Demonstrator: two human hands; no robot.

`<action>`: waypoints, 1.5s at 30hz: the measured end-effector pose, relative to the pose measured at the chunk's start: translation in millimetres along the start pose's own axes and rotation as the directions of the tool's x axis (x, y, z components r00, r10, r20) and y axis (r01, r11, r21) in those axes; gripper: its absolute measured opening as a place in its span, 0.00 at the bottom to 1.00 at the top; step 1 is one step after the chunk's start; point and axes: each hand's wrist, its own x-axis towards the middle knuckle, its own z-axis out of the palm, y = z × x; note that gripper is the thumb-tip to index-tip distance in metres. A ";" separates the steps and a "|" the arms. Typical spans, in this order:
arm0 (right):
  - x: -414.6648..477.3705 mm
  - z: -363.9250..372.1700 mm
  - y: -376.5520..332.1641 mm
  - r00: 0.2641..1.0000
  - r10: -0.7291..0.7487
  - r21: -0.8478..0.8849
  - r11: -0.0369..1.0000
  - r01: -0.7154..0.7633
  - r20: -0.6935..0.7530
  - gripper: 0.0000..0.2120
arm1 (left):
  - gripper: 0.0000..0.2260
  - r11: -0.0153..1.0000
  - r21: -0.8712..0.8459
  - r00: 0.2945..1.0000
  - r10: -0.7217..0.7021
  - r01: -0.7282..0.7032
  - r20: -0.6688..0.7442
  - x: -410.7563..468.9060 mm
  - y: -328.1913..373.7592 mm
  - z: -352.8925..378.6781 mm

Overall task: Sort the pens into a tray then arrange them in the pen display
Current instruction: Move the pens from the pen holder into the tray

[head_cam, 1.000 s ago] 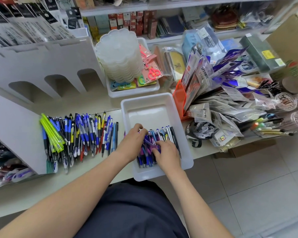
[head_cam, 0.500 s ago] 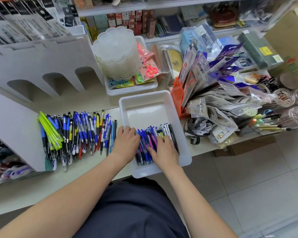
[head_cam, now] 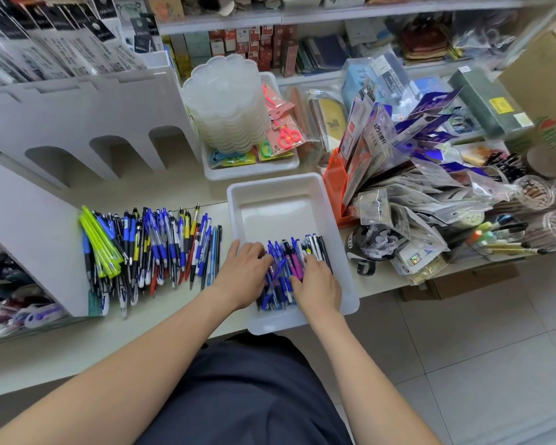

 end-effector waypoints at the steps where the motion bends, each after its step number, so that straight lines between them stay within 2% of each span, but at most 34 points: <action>1: -1.5 -2.5 -4.2 1.000 0.000 0.026 1.000 0.001 -0.028 0.16 | 0.15 0.999 -0.033 0.999 -0.005 0.004 -0.043 -0.9 -3.2 -0.9; 4: -0.7 -7.2 -20.8 0.992 -0.104 0.200 0.973 0.116 -0.067 0.11 | 0.11 0.992 -0.124 0.986 -0.027 0.007 -0.162 -4.9 -15.5 -6.8; 8: -2.3 -9.5 -64.8 0.964 -0.260 0.391 0.894 0.220 0.052 0.12 | 0.08 0.966 -0.231 0.940 -0.182 0.116 -0.289 -21.6 -41.5 -16.7; 10: -4.4 -8.0 -92.5 0.951 -0.287 0.453 0.867 0.207 0.114 0.11 | 0.08 0.939 -0.277 0.903 -0.292 0.206 -0.316 -34.4 -60.0 -19.7; 12: -5.1 -1.1 -120.2 0.925 -0.281 0.501 0.857 0.122 0.255 0.10 | 0.07 0.905 -0.301 0.865 -0.391 0.299 -0.315 -49.5 -79.2 -22.8; 14: -4.4 9.2 -145.0 0.897 -0.291 0.489 0.866 0.100 0.332 0.12 | 0.06 0.860 -0.315 0.808 -0.495 0.402 -0.321 -67.4 -98.2 -24.6; 16: -3.6 18.7 -167.4 0.894 -0.301 0.412 0.899 0.150 0.331 0.14 | 0.07 0.789 -0.310 0.734 -0.610 0.530 -0.299 -86.6 -115.8 -25.1; 19: -6.6 22.9 -200.6 0.922 -0.255 0.364 0.921 0.139 0.293 0.12 | 0.17 0.646 -0.304 0.610 -0.762 0.700 -0.217 -110.1 -136.5 -25.0; 21: -4.1 30.1 -221.1 0.939 -0.219 0.359 0.926 0.114 0.266 0.17 | 0.23 0.583 -0.292 0.570 -0.810 0.758 -0.139 -118.5 -148.3 -25.6; 23: 1.5 41.1 -239.0 0.937 -0.154 0.328 0.943 0.046 0.313 0.26 | 0.28 0.523 -0.343 0.549 -0.836 0.780 -0.027 -120.3 -159.2 -28.6; 26: 8.7 52.6 -259.2 0.926 -0.119 0.278 0.960 0.016 0.358 0.36 | 0.30 0.495 -0.411 0.563 -0.825 0.765 0.055 -116.6 -175.2 -30.4; 30: 15.6 62.2 -277.5 0.932 -0.115 0.282 0.959 0.014 0.343 0.41 | 0.29 0.533 -0.421 0.597 -0.802 0.734 0.024 -115.1 -190.6 -28.7; 35: 21.0 67.6 -291.7 0.910 -0.064 0.276 0.960 -0.057 0.410 0.52 | 0.25 0.569 -0.515 0.642 -0.765 0.641 -0.047 -125.5 -183.7 -29.9; 42: 24.8 77.7 -303.5 0.884 -0.016 0.209 0.973 -0.093 0.467 0.67 | 0.28 0.491 -0.653 0.625 -0.780 0.577 -0.035 -126.0 -187.9 -30.6; 45: 26.5 85.3 -308.6 0.892 -0.001 0.145 0.987 -0.072 0.452 0.66 | 0.24 0.412 -0.721 0.614 -0.789 0.556 0.022 -126.8 -193.1 -27.4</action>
